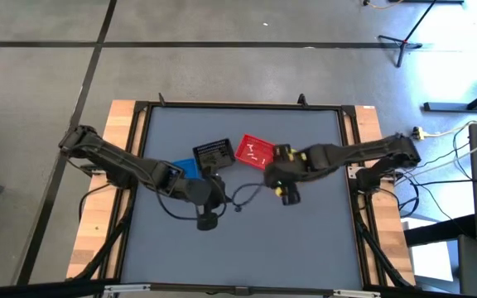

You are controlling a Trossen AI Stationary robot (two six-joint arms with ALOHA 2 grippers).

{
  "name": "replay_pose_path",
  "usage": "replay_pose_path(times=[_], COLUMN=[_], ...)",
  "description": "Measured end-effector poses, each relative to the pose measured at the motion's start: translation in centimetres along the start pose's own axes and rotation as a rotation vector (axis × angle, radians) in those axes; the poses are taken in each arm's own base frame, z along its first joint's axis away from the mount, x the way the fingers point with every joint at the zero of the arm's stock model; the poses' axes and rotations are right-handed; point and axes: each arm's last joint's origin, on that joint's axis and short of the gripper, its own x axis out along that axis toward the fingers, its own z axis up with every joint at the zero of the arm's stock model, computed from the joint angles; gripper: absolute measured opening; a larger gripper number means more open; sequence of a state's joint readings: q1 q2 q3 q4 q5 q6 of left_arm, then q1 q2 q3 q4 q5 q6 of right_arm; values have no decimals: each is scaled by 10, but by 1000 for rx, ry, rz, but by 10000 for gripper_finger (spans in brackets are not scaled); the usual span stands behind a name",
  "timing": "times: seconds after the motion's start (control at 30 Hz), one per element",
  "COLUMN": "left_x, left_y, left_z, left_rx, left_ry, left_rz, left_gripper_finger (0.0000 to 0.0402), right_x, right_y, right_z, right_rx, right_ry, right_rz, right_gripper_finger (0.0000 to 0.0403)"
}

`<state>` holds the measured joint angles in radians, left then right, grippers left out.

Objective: Sort Halloween decoration
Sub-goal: Put the black spider toy into the black bin

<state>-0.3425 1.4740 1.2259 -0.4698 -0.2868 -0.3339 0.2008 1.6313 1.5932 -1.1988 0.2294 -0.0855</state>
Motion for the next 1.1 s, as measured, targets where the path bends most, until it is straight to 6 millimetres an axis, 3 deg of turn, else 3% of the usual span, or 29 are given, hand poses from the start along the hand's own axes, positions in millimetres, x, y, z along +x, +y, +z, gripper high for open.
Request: replay_pose_path(times=[0.23, 0.4, 0.57, 0.73, 1.1], left_x=[34, 67, 100, 123, 151], left_y=[-7, -13, -14, -15, -13], left_z=[-10, -21, -39, -58, -79], left_rx=[11, 21, -112, -271, -342], left_ry=[50, 77, 143, 221, 215], left_rz=[17, 36, 87, 119, 258], left_gripper_finger=[60, 114, 158, 185, 180], right_x=[25, 47, 60, 61, 60], right_y=[43, 65, 74, 74, 74], right_z=[-43, -57, -58, -54, -46], right_rx=[61, 88, 105, 125, 114], right_ry=[70, 33, -28, -77, -156], right_rz=[-3, 0, 16, 20, 32], right_gripper_finger=[248, 248, 248, 248, 248])
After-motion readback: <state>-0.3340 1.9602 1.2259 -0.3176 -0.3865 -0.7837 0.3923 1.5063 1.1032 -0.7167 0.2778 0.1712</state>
